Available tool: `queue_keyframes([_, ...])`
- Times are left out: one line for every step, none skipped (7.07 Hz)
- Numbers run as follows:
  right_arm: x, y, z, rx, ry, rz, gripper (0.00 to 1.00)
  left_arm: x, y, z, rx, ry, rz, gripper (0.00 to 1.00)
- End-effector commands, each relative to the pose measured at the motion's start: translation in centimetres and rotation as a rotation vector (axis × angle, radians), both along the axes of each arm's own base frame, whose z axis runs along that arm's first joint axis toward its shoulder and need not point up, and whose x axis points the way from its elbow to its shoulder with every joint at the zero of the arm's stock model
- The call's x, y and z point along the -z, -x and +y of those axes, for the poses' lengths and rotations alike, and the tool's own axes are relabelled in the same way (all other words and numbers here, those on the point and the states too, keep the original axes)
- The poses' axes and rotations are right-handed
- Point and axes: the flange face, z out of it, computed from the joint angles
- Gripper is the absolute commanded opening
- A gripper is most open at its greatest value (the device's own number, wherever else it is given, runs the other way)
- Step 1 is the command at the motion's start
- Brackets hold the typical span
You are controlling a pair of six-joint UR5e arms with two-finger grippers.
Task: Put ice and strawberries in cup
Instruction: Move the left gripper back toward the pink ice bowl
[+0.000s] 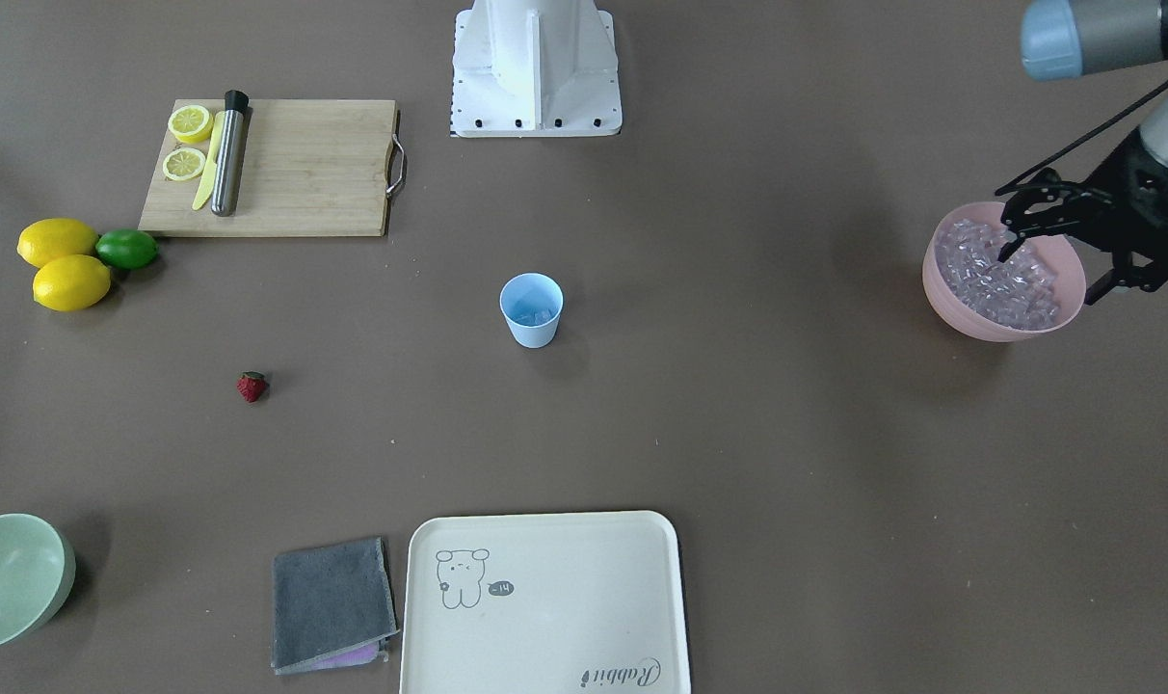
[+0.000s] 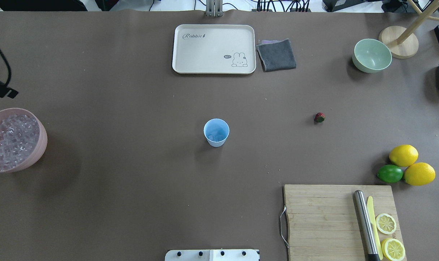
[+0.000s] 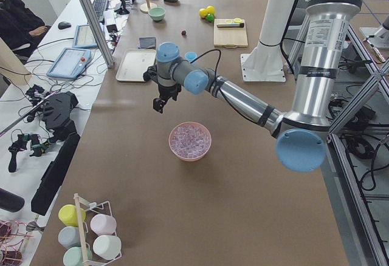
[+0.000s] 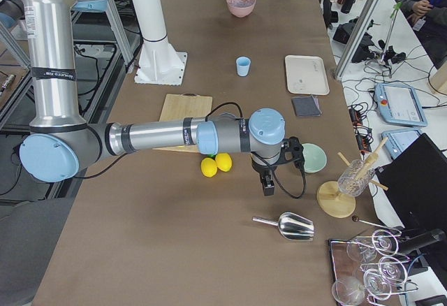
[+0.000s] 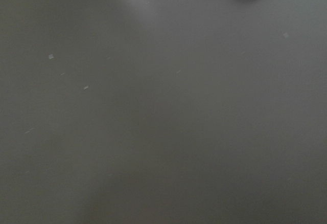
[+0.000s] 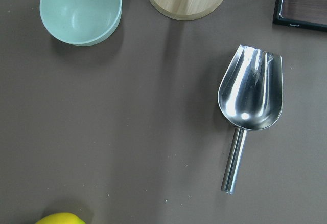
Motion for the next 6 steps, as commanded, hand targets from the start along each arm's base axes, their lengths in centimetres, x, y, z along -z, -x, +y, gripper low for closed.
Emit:
queue_keyframes([0.2, 0.5, 0.0, 0.010, -0.001, 0.000, 1.00, -5.0, 2.8, 1.5, -0.012, -0.082, 0.063, 0.97])
queue_keyframes([0.0, 0.7, -0.1, 0.013, 0.002, 0.000, 1.00, -5.5, 3.1, 1.6, 0.022, -0.115, 0.012, 0.97])
queue_keyframes([0.1, 0.7, -0.1, 0.013, 0.000, 0.000, 1.00, -6.4, 2.1, 1.6, 0.017, -0.111, -0.019, 0.97])
queue_keyframes([-0.1, 0.7, 0.1, 0.014, 0.004, 0.000, 1.00, -6.8, 0.4, 2.2, -0.008, -0.092, -0.017, 0.96])
queue_keyframes([-0.4, 0.7, 0.3, 0.015, 0.007, 0.000, 1.00, -6.7, -1.5, 2.7, 0.007, -0.098, -0.020, 0.93])
queue_keyframes([-0.5, 0.7, 0.4, 0.017, 0.008, 0.000, 1.00, -7.9, -2.8, 4.7, 0.027, -0.096, -0.001, 0.93])
